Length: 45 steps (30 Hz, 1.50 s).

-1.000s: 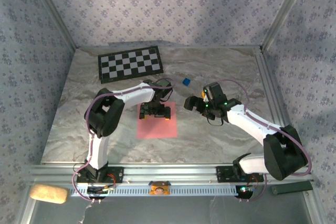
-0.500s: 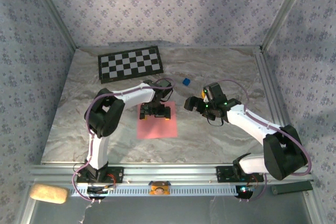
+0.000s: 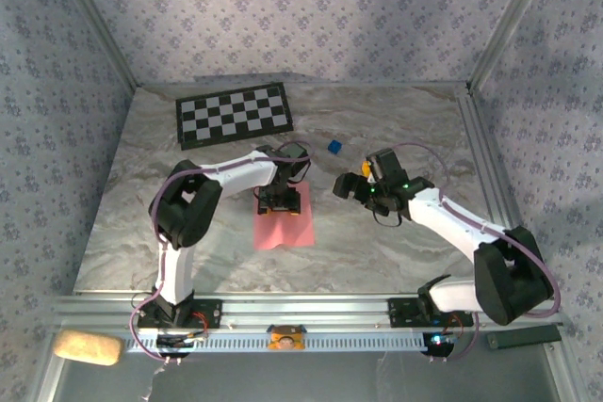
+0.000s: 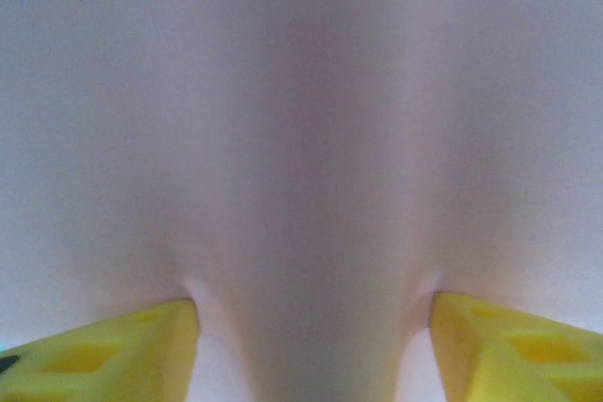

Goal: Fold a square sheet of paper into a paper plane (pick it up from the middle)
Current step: First fold the square sheet of paper in half at the center of the table.

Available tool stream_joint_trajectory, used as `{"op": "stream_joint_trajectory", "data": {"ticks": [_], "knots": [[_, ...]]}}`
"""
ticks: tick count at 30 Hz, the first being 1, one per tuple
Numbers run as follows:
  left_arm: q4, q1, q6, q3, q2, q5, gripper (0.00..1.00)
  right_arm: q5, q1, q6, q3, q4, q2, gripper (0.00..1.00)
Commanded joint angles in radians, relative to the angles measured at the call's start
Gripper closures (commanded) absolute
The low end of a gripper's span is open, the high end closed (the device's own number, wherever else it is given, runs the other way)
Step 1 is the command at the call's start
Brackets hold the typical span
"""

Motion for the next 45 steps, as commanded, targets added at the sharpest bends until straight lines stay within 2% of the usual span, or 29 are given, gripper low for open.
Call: {"op": "stream_joint_trajectory", "data": {"ticks": [1, 8, 14, 21, 26, 29, 45], "knots": [[0.087, -0.013, 0.015, -0.041, -0.013, 0.026, 0.47, 0.072, 0.005, 0.012, -0.002, -0.039, -0.051, 0.01], [0.196, -0.012, 0.000, -0.085, -0.101, 0.056, 0.63, 0.160, 0.005, 0.036, -0.058, -0.022, -0.166, 0.01], [0.345, -0.003, -0.022, -0.095, -0.143, 0.266, 0.66, 0.200, -0.035, 0.075, -0.106, -0.022, -0.242, 0.02], [0.575, 0.005, -0.097, -0.118, -0.169, 0.508, 0.66, 0.082, -0.143, 0.102, -0.152, 0.031, -0.297, 0.02], [0.790, 0.017, -0.192, -0.163, -0.169, 0.660, 0.65, -0.141, -0.238, 0.060, -0.181, 0.119, -0.315, 0.04], [0.821, 0.019, -0.210, -0.184, -0.163, 0.670, 0.65, -0.201, -0.254, 0.061, -0.197, 0.172, -0.320, 0.06], [0.829, 0.020, -0.224, -0.280, -0.088, 0.598, 0.64, -0.236, -0.173, 0.022, -0.154, 0.151, -0.238, 0.04]]}}
